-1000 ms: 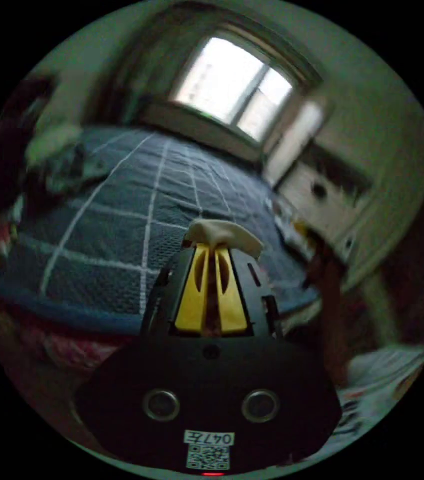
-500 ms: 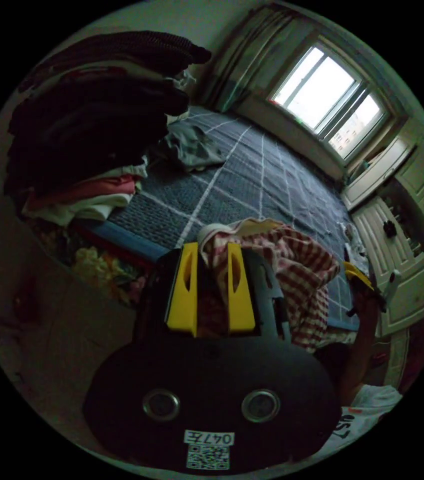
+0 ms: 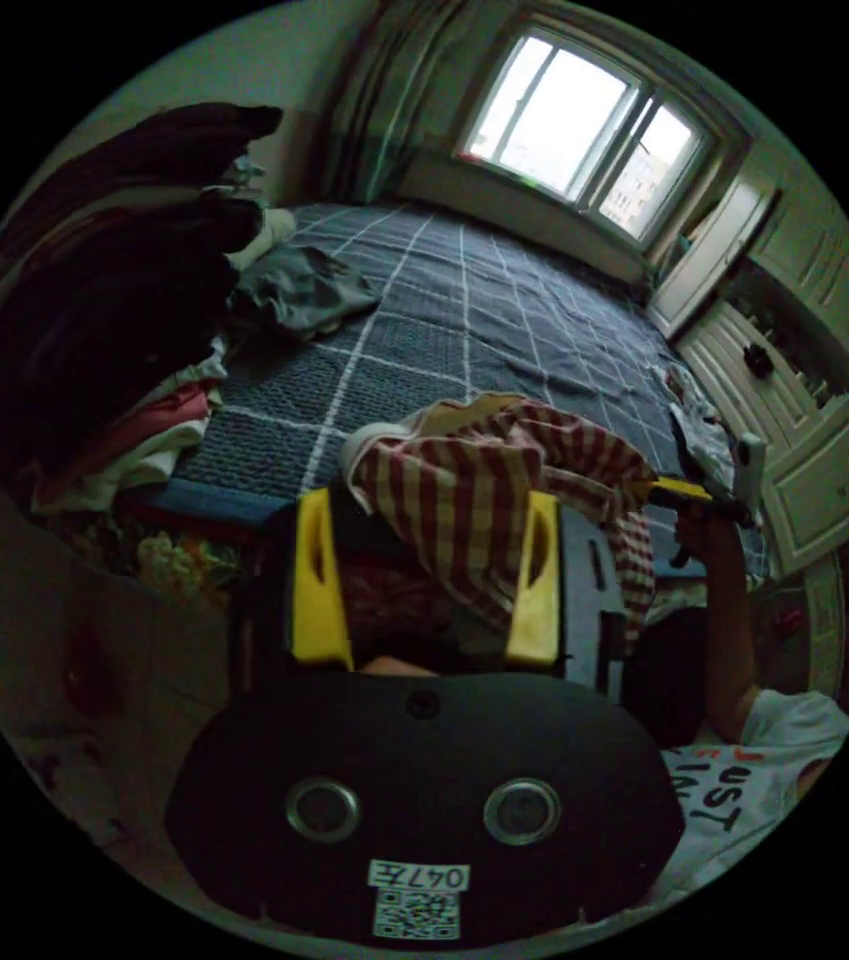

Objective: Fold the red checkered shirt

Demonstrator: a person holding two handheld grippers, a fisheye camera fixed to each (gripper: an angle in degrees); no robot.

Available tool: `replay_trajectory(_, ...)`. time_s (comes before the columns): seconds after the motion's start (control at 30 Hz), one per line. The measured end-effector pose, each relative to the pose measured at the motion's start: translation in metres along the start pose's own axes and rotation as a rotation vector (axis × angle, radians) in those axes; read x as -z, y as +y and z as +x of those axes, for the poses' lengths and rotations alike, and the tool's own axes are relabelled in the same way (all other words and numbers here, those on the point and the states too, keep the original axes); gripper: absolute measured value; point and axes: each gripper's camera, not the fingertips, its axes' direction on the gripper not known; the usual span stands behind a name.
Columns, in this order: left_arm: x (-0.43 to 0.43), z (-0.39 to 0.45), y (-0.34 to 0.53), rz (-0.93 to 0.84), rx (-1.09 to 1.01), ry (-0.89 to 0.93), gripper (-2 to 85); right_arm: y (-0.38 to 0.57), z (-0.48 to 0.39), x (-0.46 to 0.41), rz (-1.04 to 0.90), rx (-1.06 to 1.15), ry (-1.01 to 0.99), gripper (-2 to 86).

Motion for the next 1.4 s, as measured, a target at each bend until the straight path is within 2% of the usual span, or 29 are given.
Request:
replay_trajectory(0.07, -0.001, 0.004, -0.004, -0.039, -0.050, 0.039, 25.6, 0.000, 0.000, 0.006, -0.003, 0.035, -0.024, -0.2)
replay_trajectory(0.17, -0.006, 0.010, -0.006, -0.049, -0.107, -0.023, 19.7, 0.002, -0.003, 0.021, 0.003, 0.130, -0.081, -0.4)
replay_trajectory(0.23, -0.012, 0.013, -0.004, -0.062, -0.135, -0.068, 8.7, 0.006, -0.005, 0.032, 0.014, 0.179, -0.107, -0.4)
replay_trajectory(0.3, -0.013, 0.012, 0.001, -0.057, -0.127, -0.093, 1.7, 0.015, -0.004, 0.052, 0.032, 0.229, -0.097, -0.4)
replay_trajectory(0.37, -0.007, 0.009, 0.009, -0.035, -0.138, -0.132, 0.4, 0.024, 0.001, 0.069, 0.054, 0.236, -0.080, -0.4)
replay_trajectory(0.53, 0.020, -0.002, 0.032, -0.027, -0.237, 0.143, -0.5, 0.053, 0.024, 0.116, 0.189, 0.108, -0.049, -0.2)
replay_trajectory(0.63, 0.026, -0.012, 0.041, -0.086, -0.241, 0.265, -0.5, 0.061, 0.037, 0.120, 0.132, -0.086, 0.217, 0.5)
replay_trajectory(0.73, 0.028, -0.016, 0.050, -0.132, -0.263, 0.338, -0.5, 0.069, 0.037, 0.137, 0.366, -0.149, 0.296, 1.5)
replay_trajectory(0.8, 0.030, -0.016, 0.057, -0.144, -0.281, 0.349, -0.5, 0.081, 0.029, 0.156, 0.668, -0.156, 0.293, 2.2)
replay_trajectory(0.87, 0.034, -0.017, 0.063, -0.156, -0.294, 0.348, -0.5, 0.086, 0.023, 0.159, 0.791, -0.149, 0.298, 2.8)
replay_trajectory(0.93, 0.040, -0.014, 0.070, -0.168, -0.334, 0.323, -0.5, 0.074, 0.019, 0.149, 0.744, -0.102, 0.260, 4.4)
replay_trajectory(1.03, 0.048, -0.002, 0.079, -0.191, -0.416, 0.268, -0.5, 0.036, 0.011, 0.113, 0.537, -0.017, 0.222, 8.7)
replay_trajectory(1.13, 0.051, 0.015, 0.088, -0.239, -0.468, 0.156, -0.4, 0.003, -0.003, 0.072, 0.358, 0.061, 0.303, 10.6)
replay_trajectory(1.2, 0.053, 0.027, 0.094, -0.248, -0.517, 0.081, -0.4, -0.016, -0.008, 0.045, 0.256, 0.098, 0.402, 9.9)
replay_trajectory(1.27, 0.056, 0.038, 0.100, -0.255, -0.570, 0.034, -0.3, -0.024, -0.002, 0.026, 0.186, 0.084, 0.404, 7.6)
replay_trajectory(1.4, 0.064, 0.053, 0.110, -0.250, -0.631, -0.030, -0.3, -0.030, 0.010, -0.004, 0.038, 0.027, 0.226, 0.6)
